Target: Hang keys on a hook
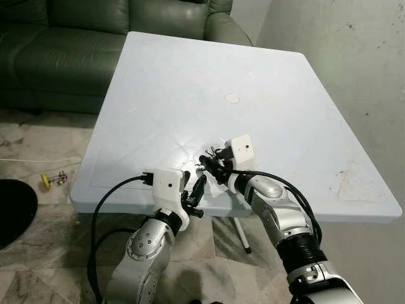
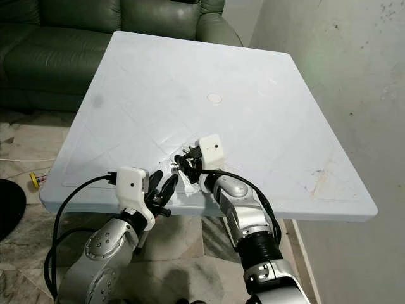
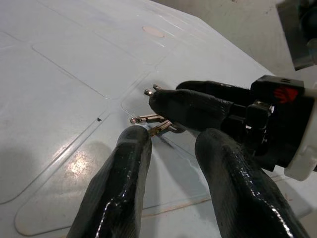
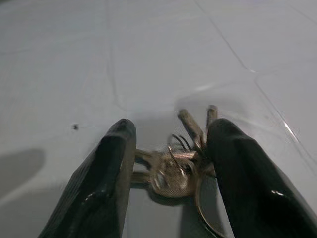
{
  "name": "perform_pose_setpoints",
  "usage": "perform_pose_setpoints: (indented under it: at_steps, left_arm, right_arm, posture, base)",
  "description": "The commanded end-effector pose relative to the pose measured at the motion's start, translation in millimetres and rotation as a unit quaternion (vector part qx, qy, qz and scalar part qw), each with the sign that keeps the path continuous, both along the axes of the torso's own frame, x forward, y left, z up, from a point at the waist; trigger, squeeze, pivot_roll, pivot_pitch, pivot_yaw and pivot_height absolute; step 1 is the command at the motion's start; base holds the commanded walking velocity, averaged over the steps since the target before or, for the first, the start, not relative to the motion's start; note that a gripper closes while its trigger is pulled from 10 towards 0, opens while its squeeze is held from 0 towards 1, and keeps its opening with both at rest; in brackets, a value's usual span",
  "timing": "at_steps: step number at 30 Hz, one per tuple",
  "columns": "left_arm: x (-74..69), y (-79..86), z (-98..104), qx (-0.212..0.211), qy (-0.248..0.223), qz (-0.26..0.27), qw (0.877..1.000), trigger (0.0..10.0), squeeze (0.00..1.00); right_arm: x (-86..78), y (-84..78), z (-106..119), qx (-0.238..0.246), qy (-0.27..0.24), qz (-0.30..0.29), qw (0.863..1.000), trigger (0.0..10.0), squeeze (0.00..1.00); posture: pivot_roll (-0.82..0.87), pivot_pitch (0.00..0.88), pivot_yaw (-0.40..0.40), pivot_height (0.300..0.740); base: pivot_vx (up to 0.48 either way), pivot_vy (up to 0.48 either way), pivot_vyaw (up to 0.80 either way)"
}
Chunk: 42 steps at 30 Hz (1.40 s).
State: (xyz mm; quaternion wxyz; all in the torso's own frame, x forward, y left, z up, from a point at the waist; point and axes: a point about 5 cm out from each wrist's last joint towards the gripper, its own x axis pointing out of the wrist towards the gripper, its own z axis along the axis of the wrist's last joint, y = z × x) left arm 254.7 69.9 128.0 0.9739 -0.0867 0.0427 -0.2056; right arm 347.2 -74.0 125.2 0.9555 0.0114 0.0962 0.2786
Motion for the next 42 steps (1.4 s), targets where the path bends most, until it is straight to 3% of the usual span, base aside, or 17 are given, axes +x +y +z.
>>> perform_pose_setpoints:
  at_steps: [1,2,4,5,6,7,33,37,42]
  left_arm:
    - [-1.8,-11.7,4.8,-0.018,-0.002,-0.009,1.0,10.0,0.0]
    - [-2.0,-11.6,4.7,-0.019,-0.002,-0.008,1.0,10.0,0.0]
    - [-2.0,-11.5,4.6,-0.019,-0.002,-0.008,1.0,10.0,0.0]
    - [-2.0,-11.4,4.7,-0.02,-0.002,-0.007,1.0,10.0,0.0]
    - [-2.0,-11.4,4.7,-0.02,-0.002,-0.007,1.0,10.0,0.0]
    - [-2.0,-11.5,4.6,-0.02,-0.001,-0.007,1.0,10.0,0.0]
    - [-1.3,-10.9,5.2,-0.025,0.0,-0.001,1.0,10.0,0.0]
    - [-0.5,-10.9,5.5,-0.025,0.0,0.0,1.0,10.0,0.0]
    - [2.9,-9.9,6.0,-0.022,-0.002,0.004,1.0,10.0,0.0]
  right_arm:
    - [0.2,-4.2,-3.3,-0.016,0.007,-0.012,1.0,6.9,0.0]
    - [0.1,-4.2,-4.3,-0.016,0.012,-0.014,1.0,6.7,0.0]
    - [0.1,-4.2,-5.2,-0.018,0.017,-0.017,1.0,4.8,0.0]
    - [0.3,-4.5,-6.3,-0.02,0.02,-0.022,0.999,2.4,0.0]
    - [0.3,-4.5,-6.3,-0.02,0.02,-0.022,0.999,2.4,0.0]
    - [0.2,-4.4,-6.0,-0.02,0.018,-0.021,0.999,0.0,0.0]
    - [0.2,-5.0,-3.7,-0.025,0.002,-0.029,0.999,0.0,0.0]
    - [1.6,-5.7,-1.2,-0.017,-0.002,-0.034,0.999,0.0,0.0]
    - [9.4,-10.6,16.3,0.037,-0.027,-0.066,0.997,0.0,0.0]
  posture:
    - [0.15,0.142,-0.175,0.74]
    - [0.15,0.143,-0.174,0.74]
    - [0.15,0.143,-0.174,0.74]
    - [0.15,0.143,-0.174,0.74]
    - [0.15,0.143,-0.174,0.74]
    - [0.15,0.143,-0.174,0.74]
    - [0.15,0.151,-0.178,0.74]
    - [0.15,0.152,-0.177,0.74]
    - [0.15,0.151,-0.176,0.74]
  base:
    - [0.0,0.0,0.0]
    - [0.0,0.0,0.0]
    - [0.0,0.0,0.0]
    - [0.0,0.0,0.0]
    - [0.0,0.0,0.0]
    - [0.0,0.0,0.0]
    - [0.0,0.0,0.0]
    - [0.0,0.0,0.0]
    - [0.0,0.0,0.0]
